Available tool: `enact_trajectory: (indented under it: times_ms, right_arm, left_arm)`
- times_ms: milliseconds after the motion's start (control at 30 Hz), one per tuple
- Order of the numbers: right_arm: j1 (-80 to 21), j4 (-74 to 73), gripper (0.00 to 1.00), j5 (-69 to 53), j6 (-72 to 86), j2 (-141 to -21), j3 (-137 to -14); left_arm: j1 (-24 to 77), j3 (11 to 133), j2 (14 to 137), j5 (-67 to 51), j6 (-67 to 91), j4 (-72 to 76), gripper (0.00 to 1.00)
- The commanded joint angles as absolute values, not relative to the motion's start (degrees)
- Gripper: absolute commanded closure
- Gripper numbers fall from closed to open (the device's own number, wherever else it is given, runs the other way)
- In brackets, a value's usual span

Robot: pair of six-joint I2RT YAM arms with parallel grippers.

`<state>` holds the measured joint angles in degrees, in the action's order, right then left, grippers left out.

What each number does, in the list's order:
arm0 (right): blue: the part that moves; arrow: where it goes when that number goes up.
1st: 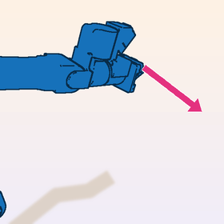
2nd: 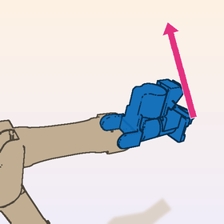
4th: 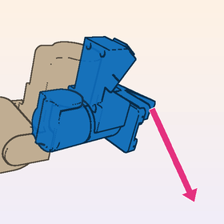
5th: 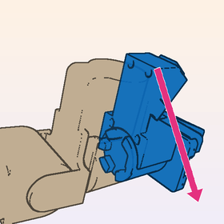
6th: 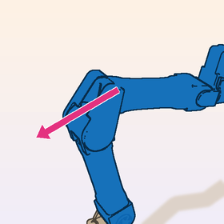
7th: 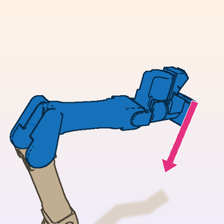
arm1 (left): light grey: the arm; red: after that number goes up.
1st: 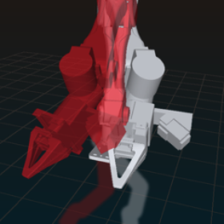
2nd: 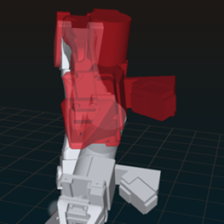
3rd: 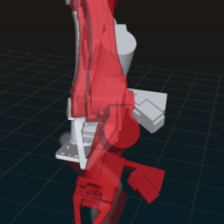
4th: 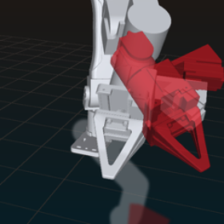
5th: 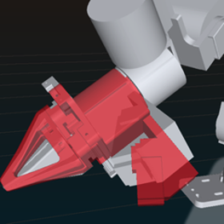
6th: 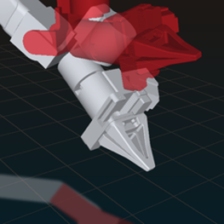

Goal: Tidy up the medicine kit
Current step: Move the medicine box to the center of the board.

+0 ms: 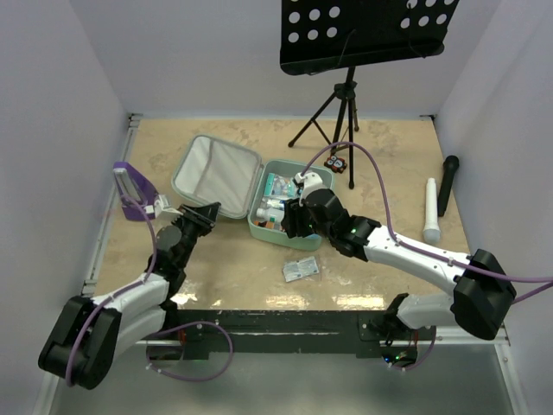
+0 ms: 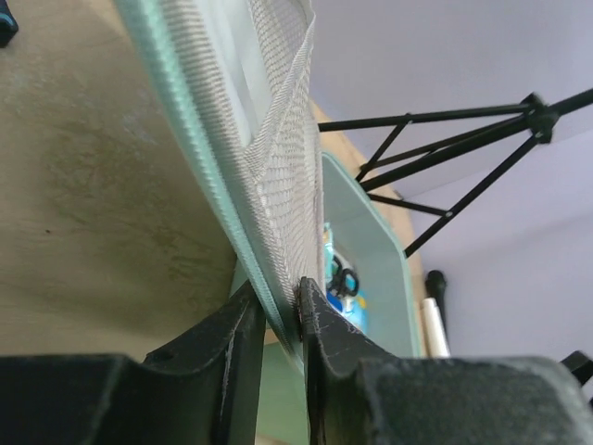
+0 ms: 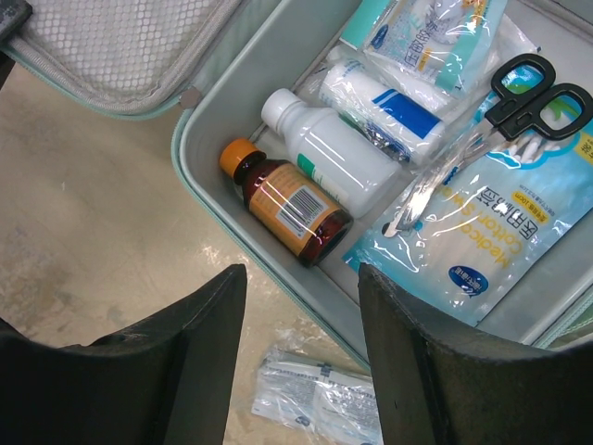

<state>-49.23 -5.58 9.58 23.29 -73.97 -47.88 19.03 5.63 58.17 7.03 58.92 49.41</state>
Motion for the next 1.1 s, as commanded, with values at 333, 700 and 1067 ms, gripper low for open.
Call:
enact_trajectory:
  times_ms: [333, 700, 1067]
  right_arm:
    - [-50.89, -4.31, 0.46, 9.93, 24.08, -79.8, -48.43]
    - [-53.61, -4.39, 0.48, 9.93, 25.57, -79.19, -45.53]
    - [-57.21, -5.18, 0.49, 10.2, 28.91, -79.28, -45.26]
  left_arm:
    - [28.82, 14.05, 47.55, 11.86, 39.3, 36.48, 0.87]
    - [31.99, 17.14, 45.53, 6.95, 36.74, 31.48, 1.0]
    - [32.43, 17.93, 35.08, 6.51, 36.3, 18.91, 1.0]
